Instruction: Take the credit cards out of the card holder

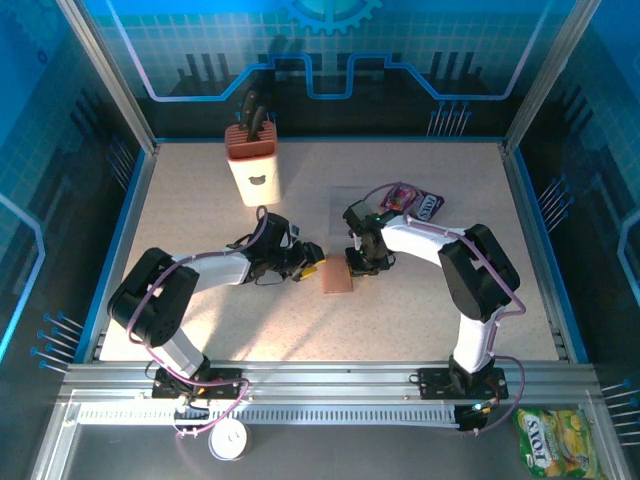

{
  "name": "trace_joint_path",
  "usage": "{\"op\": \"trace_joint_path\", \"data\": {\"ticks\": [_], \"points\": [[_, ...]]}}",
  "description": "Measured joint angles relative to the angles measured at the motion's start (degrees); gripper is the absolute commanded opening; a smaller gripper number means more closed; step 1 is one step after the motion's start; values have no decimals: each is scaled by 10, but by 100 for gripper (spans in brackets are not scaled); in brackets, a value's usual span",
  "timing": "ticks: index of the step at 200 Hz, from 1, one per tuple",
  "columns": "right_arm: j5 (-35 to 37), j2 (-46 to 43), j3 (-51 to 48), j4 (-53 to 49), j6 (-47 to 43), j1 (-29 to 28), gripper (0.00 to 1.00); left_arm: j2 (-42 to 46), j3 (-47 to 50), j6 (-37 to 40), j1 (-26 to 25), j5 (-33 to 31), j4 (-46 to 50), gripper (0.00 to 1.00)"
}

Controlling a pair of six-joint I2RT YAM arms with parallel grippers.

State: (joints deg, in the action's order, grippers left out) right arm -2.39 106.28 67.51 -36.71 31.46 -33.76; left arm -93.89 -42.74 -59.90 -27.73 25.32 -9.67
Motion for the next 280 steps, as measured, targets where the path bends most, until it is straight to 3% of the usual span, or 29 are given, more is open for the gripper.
{"op": "trace_joint_path", "data": {"ticks": [125, 193, 280], "points": [[-115, -37, -76, 107, 24, 42, 9, -11, -3, 3, 0, 0, 2, 46], [-171, -90, -83, 143, 40, 46, 8, 7, -48, 57, 0, -22, 76, 41], [-201, -111, -50, 128, 40, 30, 8, 105, -63, 125, 1, -89, 178, 41]]}}
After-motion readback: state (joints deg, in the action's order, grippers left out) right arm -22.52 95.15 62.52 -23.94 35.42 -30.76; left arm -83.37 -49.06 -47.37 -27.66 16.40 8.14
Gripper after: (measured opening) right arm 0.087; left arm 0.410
